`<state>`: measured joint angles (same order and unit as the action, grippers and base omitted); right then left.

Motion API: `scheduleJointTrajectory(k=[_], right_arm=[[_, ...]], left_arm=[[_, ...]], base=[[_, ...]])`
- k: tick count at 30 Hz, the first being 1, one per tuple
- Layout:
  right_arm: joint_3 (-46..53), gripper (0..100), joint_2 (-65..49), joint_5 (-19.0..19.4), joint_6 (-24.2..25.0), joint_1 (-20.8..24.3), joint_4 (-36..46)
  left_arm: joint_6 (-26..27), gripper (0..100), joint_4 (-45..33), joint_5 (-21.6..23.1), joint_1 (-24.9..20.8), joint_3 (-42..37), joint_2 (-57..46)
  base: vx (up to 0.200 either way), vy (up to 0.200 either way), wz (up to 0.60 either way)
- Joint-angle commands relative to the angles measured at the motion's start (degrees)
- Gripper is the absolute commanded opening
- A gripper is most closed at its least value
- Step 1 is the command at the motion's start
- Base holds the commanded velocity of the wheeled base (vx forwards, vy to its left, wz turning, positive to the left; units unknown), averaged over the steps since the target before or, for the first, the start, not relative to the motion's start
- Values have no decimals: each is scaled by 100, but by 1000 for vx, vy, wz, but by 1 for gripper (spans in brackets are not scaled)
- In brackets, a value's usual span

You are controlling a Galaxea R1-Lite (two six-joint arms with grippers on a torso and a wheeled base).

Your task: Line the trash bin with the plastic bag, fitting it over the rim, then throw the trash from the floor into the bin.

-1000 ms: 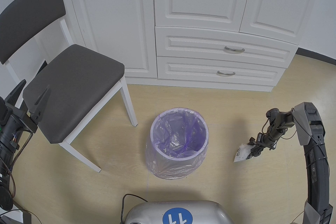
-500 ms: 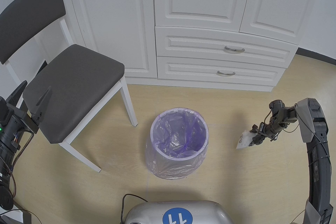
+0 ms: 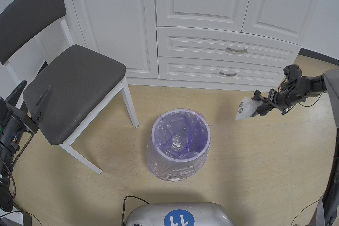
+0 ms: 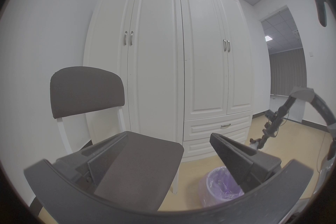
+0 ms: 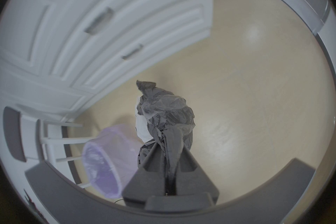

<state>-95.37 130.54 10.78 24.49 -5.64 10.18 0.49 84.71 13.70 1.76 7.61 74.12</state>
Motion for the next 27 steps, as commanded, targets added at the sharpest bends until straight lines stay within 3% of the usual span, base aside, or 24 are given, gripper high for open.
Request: scheduleJointTrajectory(k=[1,5,9,16,17,18,19,21,26,27], right_arm=[[2171,0,-2797,-49,21,1259,-1202],[2804,0,-3403,-805,-15,1944,-1835],[3165,0,-3790,-1051,-41,2401,-2046],[3595,0,-3895,-2273,-67,3403,-2494],[3595,0,-3895,-2273,-67,3403,-2494],[3710,0,-3869,-2581,-190,3676,-2653],[3710,0,-3869,-2581,-190,3676,-2653],[4044,0,-3808,-3029,-533,4106,-3075],[4465,0,-3544,-3416,-885,4476,-3918],[4650,0,-3280,-3591,-1122,4528,-4454]], left_arm=[[13,100,10,1,-52,13,-231],[338,100,1,106,-167,-22,-354],[681,100,-7,106,-176,-66,-319],[1094,100,1,106,-176,-154,-328],[1094,100,1,106,-176,-154,-328],[1111,100,1,106,-176,-145,-354],[1111,100,1,106,-176,-145,-354],[1120,100,1,106,-176,-128,-381],[1120,100,1,115,-176,-128,-381],[1120,100,1,115,-167,-128,-381]], base=[[0,0,0],[0,0,0],[0,0,0],[0,0,0],[0,0,0],[0,0,0],[0,0,0],[0,0,0],[0,0,0],[0,0,0]])
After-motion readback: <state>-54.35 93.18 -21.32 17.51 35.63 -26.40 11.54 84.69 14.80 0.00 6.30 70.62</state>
